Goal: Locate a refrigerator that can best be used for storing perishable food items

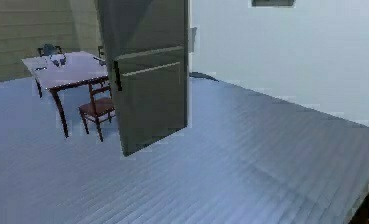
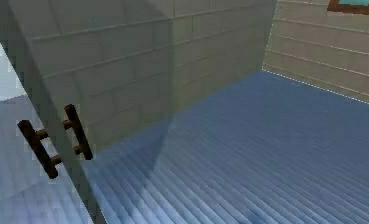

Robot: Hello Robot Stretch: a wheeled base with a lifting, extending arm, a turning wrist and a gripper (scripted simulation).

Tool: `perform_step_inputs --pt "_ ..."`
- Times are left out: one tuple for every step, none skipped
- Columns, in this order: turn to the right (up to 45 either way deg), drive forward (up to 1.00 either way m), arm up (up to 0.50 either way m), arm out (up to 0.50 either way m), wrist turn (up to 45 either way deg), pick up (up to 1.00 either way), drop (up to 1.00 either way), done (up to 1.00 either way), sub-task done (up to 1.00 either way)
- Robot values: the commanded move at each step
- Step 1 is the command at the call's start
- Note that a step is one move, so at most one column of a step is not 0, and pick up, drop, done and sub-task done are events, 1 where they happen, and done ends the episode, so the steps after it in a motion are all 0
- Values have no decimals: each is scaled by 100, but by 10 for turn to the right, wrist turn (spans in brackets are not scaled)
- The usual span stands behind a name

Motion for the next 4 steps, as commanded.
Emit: perform_step_inputs --pt "0 80 0 0 0 0 0 0 0" --pt "450 0 0 0 0 0 0 0 0" --pt "0 100 0 0 0 0 0 0 0" --pt "30 0 0 0 0 0 0 0 0"
